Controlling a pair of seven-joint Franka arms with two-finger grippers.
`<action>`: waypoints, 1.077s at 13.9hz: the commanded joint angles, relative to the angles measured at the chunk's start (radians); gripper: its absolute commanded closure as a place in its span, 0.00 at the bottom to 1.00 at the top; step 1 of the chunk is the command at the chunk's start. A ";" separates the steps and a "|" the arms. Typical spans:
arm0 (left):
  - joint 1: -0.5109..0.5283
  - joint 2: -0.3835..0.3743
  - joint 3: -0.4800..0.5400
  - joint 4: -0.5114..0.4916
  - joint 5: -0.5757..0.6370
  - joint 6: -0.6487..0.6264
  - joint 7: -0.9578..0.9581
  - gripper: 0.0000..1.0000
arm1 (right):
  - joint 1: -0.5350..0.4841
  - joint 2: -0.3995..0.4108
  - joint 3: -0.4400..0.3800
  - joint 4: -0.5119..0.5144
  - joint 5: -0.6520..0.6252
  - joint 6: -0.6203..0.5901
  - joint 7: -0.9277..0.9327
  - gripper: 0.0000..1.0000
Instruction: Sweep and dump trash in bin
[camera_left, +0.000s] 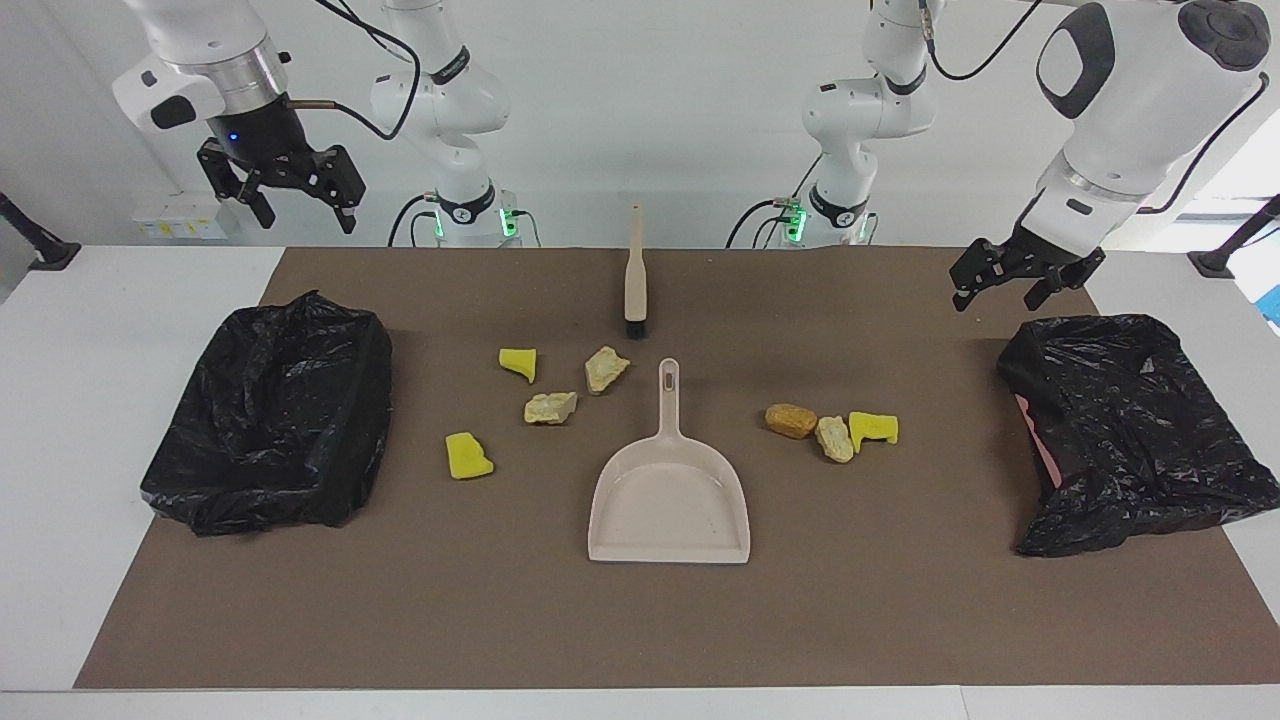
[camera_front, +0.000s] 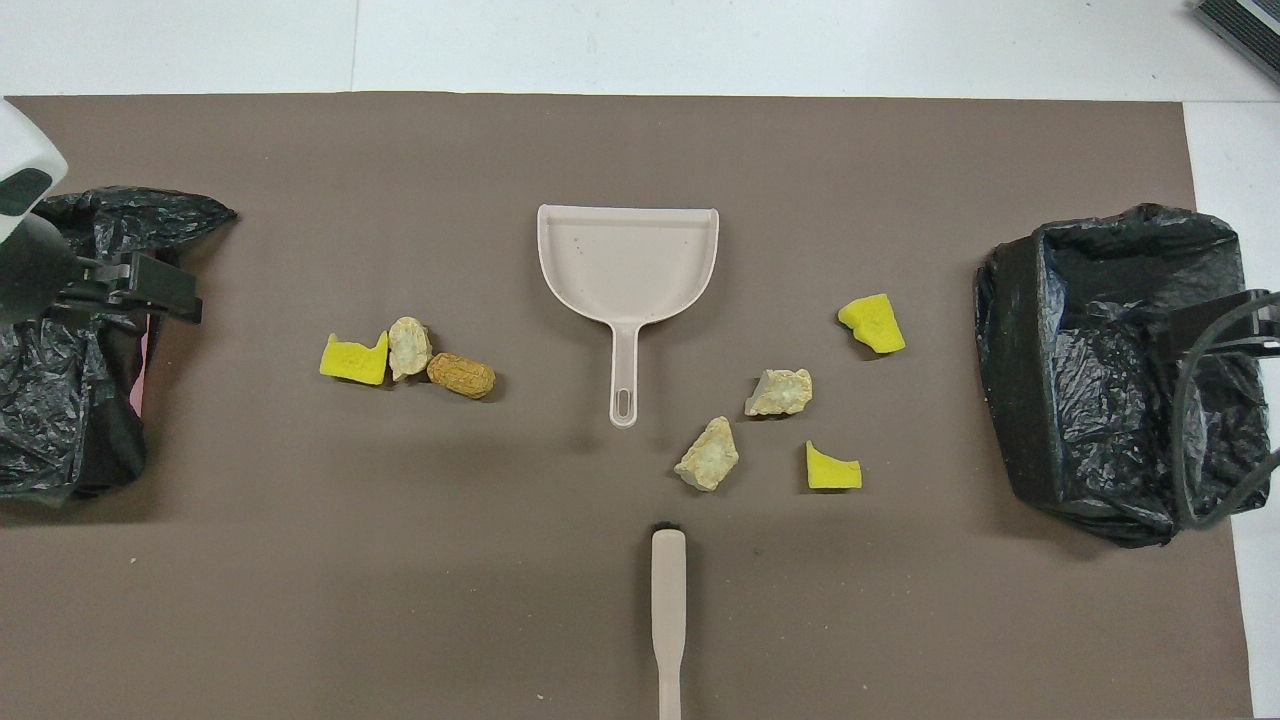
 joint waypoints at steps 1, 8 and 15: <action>0.008 -0.008 -0.003 -0.005 0.013 -0.025 0.014 0.00 | -0.010 -0.009 0.009 -0.007 0.001 0.016 0.000 0.00; 0.034 -0.011 -0.003 -0.004 0.011 -0.014 0.010 0.00 | -0.008 -0.011 0.012 -0.007 0.001 0.013 0.000 0.00; 0.056 -0.016 -0.005 -0.019 -0.003 -0.007 0.004 0.00 | 0.005 0.000 0.015 -0.015 0.001 0.048 0.012 0.00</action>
